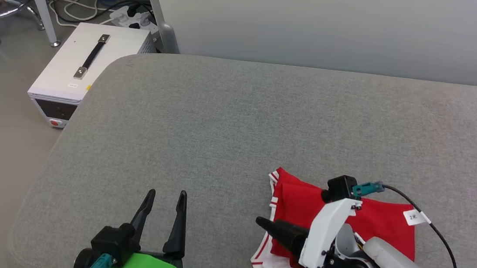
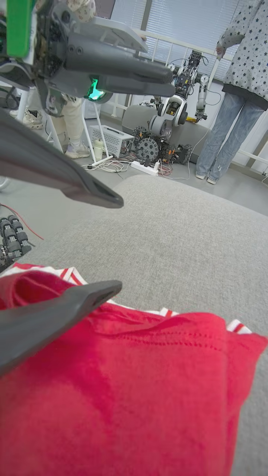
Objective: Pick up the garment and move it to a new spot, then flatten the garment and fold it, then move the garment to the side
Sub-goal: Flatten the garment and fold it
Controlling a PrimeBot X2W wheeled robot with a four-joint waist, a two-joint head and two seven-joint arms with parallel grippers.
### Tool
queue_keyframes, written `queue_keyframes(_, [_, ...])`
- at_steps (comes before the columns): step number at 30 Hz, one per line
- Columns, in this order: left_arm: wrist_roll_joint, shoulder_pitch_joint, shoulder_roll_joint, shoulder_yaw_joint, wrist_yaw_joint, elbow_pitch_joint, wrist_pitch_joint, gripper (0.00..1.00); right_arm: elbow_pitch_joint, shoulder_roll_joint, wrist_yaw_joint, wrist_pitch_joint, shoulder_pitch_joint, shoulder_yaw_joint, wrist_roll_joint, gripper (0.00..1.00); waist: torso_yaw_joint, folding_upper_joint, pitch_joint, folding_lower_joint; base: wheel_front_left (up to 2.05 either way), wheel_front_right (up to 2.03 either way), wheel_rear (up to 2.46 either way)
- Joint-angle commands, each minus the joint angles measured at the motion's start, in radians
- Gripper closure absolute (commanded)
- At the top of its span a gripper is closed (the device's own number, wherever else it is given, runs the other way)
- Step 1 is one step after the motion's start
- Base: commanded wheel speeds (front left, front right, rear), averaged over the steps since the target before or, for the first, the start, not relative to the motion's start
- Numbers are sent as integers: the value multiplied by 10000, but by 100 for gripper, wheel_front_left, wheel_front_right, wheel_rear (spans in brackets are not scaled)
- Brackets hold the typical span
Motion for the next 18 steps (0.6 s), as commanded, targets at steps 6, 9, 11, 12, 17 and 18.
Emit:
queue_keyframes(6, [-23, -72, -43, 28, -29, -21, -59, 0, 300, -22, -7, -637, -510, 797, 601, 0, -107, 0, -175, 0, 0, 0, 0])
queue_keyframes(9, [-32, 11, -40, 52, -29, -38, -59, 0, 439, -22, -7, -939, -737, 872, 454, 0, -252, 0, -263, 0, 0, 0, 0])
queue_keyframes(11, [-38, 53, -43, 67, -29, -67, -59, 0, 538, -22, -7, -1163, -933, 838, 3, 0, -385, 0, -325, 0, 0, 0, 0])
queue_keyframes(12, [-48, 77, -45, 84, -29, -92, -59, 0, 573, -42, -7, -1270, -1040, 792, -331, 0, -478, 0, -348, 0, 0, 0, 0])
queue_keyframes(17, [-88, 151, -88, 93, -29, -201, -59, 0, 179, -889, -7, -1945, -1406, 539, -2167, 0, -899, 0, -446, 0, 0, 0, 0])
queue_keyframes(18, [-109, 165, -103, 107, -29, -222, -59, 0, 62, -1072, -7, -2034, -1431, 469, -2467, 0, -988, 0, -454, 0, 0, 0, 0])
